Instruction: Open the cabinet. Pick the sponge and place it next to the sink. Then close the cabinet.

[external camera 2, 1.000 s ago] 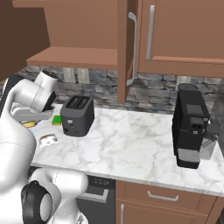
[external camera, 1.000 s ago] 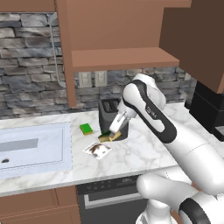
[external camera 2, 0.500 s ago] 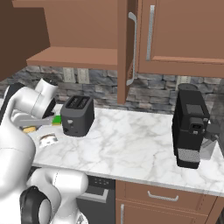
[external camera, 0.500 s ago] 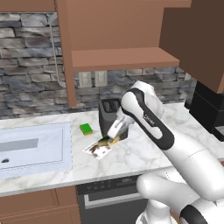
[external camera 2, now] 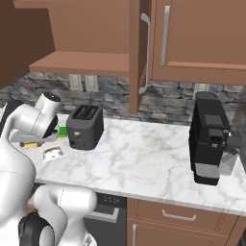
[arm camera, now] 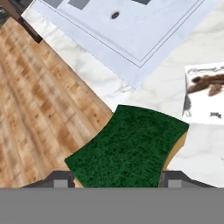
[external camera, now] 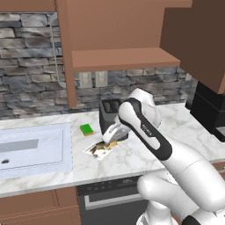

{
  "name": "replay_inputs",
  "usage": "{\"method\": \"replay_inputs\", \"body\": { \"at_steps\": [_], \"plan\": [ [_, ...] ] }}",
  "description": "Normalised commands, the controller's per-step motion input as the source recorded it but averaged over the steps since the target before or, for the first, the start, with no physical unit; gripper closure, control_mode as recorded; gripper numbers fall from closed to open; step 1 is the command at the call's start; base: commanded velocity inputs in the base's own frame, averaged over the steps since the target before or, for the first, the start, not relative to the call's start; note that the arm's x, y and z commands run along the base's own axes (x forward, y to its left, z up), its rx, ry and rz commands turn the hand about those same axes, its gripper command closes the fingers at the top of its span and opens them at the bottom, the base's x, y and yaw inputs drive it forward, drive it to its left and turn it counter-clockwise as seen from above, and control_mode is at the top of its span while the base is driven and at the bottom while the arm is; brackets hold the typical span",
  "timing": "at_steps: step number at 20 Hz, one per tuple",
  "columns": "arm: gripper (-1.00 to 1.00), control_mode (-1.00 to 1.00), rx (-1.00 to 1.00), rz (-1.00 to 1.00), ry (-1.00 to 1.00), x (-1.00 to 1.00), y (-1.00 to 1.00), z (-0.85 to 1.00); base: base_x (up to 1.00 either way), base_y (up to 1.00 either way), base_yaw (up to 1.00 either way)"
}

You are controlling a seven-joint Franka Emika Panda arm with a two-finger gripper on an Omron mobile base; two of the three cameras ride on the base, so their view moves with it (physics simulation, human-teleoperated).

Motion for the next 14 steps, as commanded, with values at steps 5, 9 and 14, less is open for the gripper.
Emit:
{"method": "replay_inputs", "body": {
  "at_steps": [5,9,14],
  "plan": [
    [1.0,-1.0,0.0,-0.17,0.0,0.06,0.18,-0.18,0.0,0.0,0.0],
    [1.0,-1.0,0.0,-0.19,0.0,0.07,0.21,-0.16,0.0,0.0,0.0],
    [1.0,-1.0,-0.03,-0.19,0.01,0.08,0.24,-0.19,0.0,0.0,0.0]
  ]
}}
